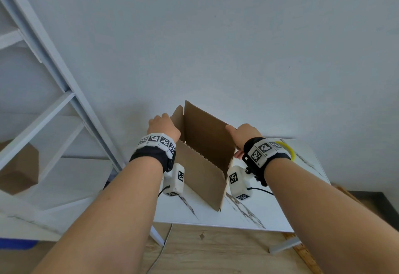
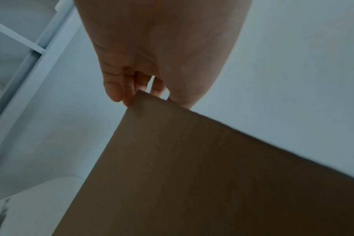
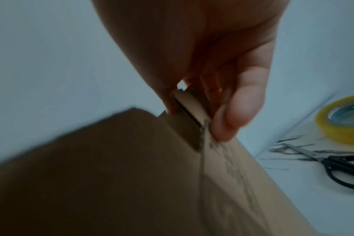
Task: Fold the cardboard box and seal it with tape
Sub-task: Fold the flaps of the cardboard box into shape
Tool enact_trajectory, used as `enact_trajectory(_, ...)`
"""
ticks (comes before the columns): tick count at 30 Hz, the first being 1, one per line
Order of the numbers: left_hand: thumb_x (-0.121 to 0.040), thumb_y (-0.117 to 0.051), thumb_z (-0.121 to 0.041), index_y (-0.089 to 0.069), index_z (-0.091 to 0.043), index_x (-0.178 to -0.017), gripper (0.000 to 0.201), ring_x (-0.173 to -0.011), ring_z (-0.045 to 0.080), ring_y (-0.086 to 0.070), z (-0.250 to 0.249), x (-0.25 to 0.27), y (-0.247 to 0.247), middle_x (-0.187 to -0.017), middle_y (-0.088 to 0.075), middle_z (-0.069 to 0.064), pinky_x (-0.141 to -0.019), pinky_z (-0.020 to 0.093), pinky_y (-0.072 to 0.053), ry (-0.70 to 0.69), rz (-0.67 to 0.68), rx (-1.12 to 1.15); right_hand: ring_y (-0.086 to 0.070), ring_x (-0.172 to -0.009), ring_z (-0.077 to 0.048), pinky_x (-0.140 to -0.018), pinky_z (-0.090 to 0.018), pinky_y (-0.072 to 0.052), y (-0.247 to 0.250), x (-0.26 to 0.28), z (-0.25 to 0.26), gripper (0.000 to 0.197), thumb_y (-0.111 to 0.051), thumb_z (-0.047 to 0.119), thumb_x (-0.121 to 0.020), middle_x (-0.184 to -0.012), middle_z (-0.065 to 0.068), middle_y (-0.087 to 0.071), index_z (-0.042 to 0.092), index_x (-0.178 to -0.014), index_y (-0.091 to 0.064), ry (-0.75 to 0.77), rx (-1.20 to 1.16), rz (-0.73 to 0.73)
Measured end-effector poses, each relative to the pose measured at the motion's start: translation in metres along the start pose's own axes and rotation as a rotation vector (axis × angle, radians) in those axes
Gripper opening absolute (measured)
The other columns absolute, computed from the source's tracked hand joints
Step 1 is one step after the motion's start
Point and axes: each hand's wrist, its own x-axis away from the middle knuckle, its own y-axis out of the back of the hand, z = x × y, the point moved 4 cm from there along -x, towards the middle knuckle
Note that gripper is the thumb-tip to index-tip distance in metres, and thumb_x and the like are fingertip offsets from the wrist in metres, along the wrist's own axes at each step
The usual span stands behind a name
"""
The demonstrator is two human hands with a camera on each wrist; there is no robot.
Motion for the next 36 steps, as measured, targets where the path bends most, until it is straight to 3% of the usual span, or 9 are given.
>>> enact_trajectory(5,-0.088,-0.047,-0.002,-0.060,-0.002,-0.092,0.013,-0.093,0.032,-0.059,0.014,-0.006,0.007,-0.107,-0.064,0.019,-0.072,0.032,-0.043,0.038,-0.006,-0.013,-0.073,-0.072,-0.029,-0.075,-0.038,-0.059,0.004,-0.002,0.009,0.030,-0.054,0.035,-0.093,-0.086,-0.012,-0.071,0.005,-0.095,-0.057,0.031,-0.076,0.066)
enact_trajectory(8,-0.091,-0.044,0.000,-0.062,0.002,-0.098,0.019,-0.101,0.033,-0.060,0.020,-0.008,0.005,-0.111,-0.063,0.019,-0.077,0.032,-0.045,0.086,-0.007,-0.009,-0.072,-0.081,-0.028,-0.077,-0.043,-0.060,-0.001,0.001,0.012,0.038,-0.065,0.037,-0.088,-0.095,-0.011,-0.067,0.005,-0.107,-0.056,0.062,-0.156,0.188)
enact_trajectory(13,-0.091,-0.045,-0.003,-0.060,0.001,-0.109,0.024,-0.104,0.033,-0.060,0.017,-0.007,-0.001,-0.117,-0.059,0.019,-0.085,0.037,-0.049,0.156,-0.009,0.036,-0.067,-0.079,-0.019,-0.060,-0.032,-0.059,-0.011,0.017,0.019,0.044,-0.074,0.034,-0.081,-0.099,-0.005,-0.060,0.013,-0.113,-0.051,0.088,0.017,0.373)
enact_trajectory(16,-0.092,-0.045,-0.003,-0.060,0.000,-0.109,0.023,-0.105,0.032,-0.060,0.017,-0.008,-0.002,-0.115,-0.062,0.018,-0.085,0.035,-0.048,0.170,0.005,0.048,-0.070,-0.079,-0.023,-0.074,-0.038,-0.060,-0.014,0.024,0.017,0.031,-0.070,0.020,-0.083,-0.093,-0.009,-0.067,0.010,-0.110,-0.058,0.057,0.251,0.434)
enact_trajectory(20,-0.093,-0.044,-0.001,-0.060,0.001,-0.107,0.021,-0.106,0.033,-0.060,0.014,-0.006,-0.002,-0.114,-0.063,0.018,-0.086,0.035,-0.047,0.154,0.025,0.076,-0.071,-0.082,-0.025,-0.074,-0.035,-0.059,-0.006,0.024,0.016,0.005,-0.062,0.010,-0.085,-0.089,-0.010,-0.069,0.006,-0.088,-0.061,0.059,0.316,0.328)
enact_trajectory(24,-0.093,-0.043,0.000,-0.061,0.004,-0.107,0.024,-0.103,0.035,-0.061,0.010,-0.003,0.000,-0.112,-0.064,0.021,-0.084,0.036,-0.048,0.119,0.028,0.102,-0.066,-0.099,-0.034,-0.076,-0.034,-0.054,0.011,0.011,0.011,0.015,-0.055,0.007,-0.090,-0.085,-0.012,-0.064,0.005,-0.075,-0.053,0.051,0.271,0.123)
enact_trajectory(29,-0.090,-0.045,-0.001,-0.062,0.001,-0.103,0.022,-0.104,0.034,-0.061,0.002,0.006,-0.009,-0.112,-0.064,0.019,-0.089,0.038,-0.048,0.108,0.055,0.100,-0.066,-0.098,-0.034,-0.085,-0.041,-0.056,0.018,0.002,0.003,0.022,-0.060,0.013,-0.089,-0.100,-0.017,-0.066,-0.003,-0.105,-0.061,0.014,0.107,0.105)
enact_trajectory(33,-0.089,-0.046,-0.004,-0.061,-0.003,-0.104,0.021,-0.099,0.032,-0.063,-0.008,0.013,-0.014,-0.108,-0.066,0.015,-0.089,0.039,-0.052,0.126,0.052,0.125,-0.059,-0.069,-0.019,-0.056,-0.025,-0.048,0.009,0.007,-0.001,0.016,-0.060,0.004,-0.085,-0.079,-0.006,-0.059,0.007,-0.101,-0.060,0.009,0.098,0.186)
enact_trajectory(36,-0.088,-0.045,-0.003,-0.059,-0.005,-0.101,0.019,-0.097,0.031,-0.063,-0.011,0.015,-0.013,-0.107,-0.066,0.015,-0.085,0.037,-0.051,0.117,0.031,0.125,-0.060,-0.103,-0.028,-0.081,-0.031,-0.049,0.012,0.007,-0.003,0.029,-0.044,0.006,-0.096,-0.107,-0.013,-0.063,-0.001,-0.120,-0.057,0.045,0.238,0.074)
